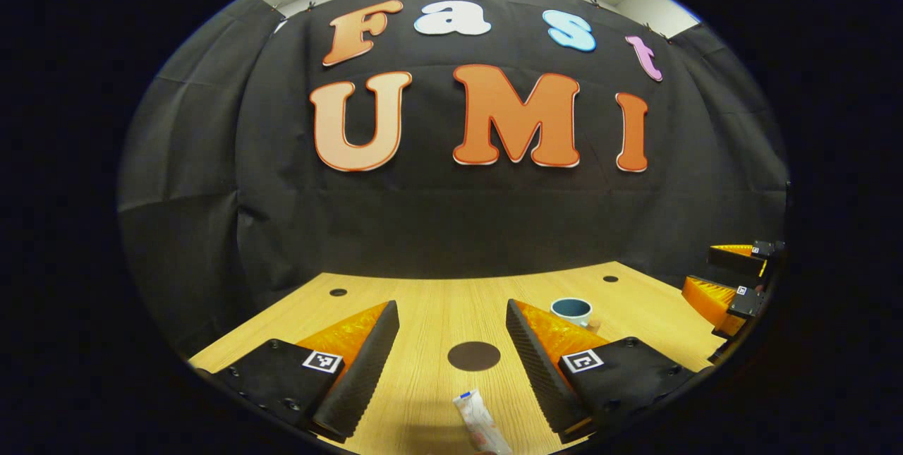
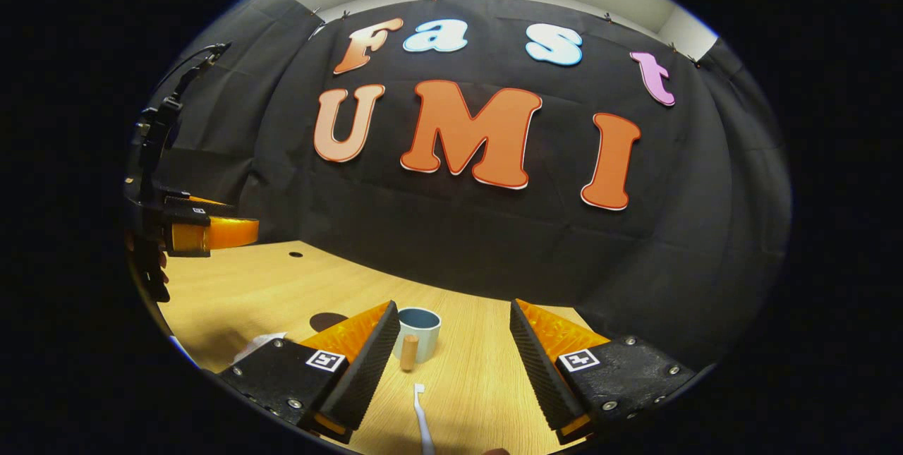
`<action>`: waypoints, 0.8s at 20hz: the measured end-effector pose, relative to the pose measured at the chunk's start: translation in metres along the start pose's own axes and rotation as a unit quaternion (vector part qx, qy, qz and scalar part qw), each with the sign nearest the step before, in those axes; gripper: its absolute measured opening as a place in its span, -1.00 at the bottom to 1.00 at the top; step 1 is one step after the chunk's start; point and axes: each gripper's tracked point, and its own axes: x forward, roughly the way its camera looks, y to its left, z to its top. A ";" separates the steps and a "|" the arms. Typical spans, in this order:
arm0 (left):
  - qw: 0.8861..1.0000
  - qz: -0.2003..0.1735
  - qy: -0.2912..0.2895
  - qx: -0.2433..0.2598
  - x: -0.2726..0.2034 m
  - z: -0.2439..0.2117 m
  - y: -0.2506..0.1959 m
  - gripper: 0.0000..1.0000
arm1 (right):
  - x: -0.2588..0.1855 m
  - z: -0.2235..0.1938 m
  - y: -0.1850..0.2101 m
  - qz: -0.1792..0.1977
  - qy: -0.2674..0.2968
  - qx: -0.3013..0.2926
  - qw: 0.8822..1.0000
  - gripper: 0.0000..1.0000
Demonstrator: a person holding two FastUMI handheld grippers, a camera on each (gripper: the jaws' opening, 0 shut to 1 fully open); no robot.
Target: Put the toothbrush and toothpaste on the desktop into the cup, then pick up the cup and place it on the coaster on the desktop.
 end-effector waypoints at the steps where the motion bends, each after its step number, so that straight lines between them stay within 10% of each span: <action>1: 1.000 -0.003 0.015 0.000 -0.003 -0.005 -0.001 0.94 | 0.001 -0.006 0.000 0.002 0.010 -0.002 1.000 0.87; 16: 0.967 -0.021 0.250 -0.050 -0.023 -0.105 -0.009 0.93 | 0.000 -0.101 0.015 0.051 0.212 0.033 0.975 0.77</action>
